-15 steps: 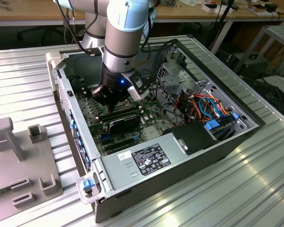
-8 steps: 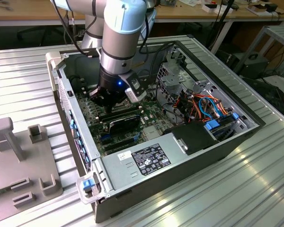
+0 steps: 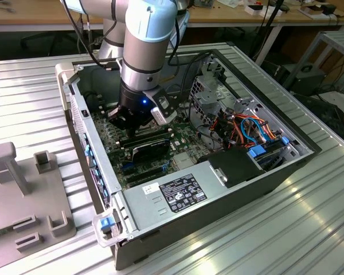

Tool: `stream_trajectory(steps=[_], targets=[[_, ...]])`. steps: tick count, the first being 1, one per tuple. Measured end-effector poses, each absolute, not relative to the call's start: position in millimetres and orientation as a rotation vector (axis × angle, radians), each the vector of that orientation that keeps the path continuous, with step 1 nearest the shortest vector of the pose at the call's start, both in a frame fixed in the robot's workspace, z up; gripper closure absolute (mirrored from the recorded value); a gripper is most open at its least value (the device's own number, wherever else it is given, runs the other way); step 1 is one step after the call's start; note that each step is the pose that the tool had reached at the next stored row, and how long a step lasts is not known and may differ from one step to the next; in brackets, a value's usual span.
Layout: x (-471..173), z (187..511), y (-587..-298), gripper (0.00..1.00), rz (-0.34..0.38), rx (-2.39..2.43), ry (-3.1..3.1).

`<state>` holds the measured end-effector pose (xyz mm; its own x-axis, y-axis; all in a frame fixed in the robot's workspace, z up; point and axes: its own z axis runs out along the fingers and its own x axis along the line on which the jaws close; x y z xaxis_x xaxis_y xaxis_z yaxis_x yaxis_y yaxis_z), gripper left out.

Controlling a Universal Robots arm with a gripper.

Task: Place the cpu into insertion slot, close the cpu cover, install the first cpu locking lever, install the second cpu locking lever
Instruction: 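Install the second cpu locking lever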

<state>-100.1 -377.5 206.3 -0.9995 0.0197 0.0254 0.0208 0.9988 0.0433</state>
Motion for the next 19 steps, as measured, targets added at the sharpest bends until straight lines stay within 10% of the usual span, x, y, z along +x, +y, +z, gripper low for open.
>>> stream_trajectory(steps=[19], targets=[[-100.1,206.4,-377.5,0.89,-0.073,-0.031,-3.116]])
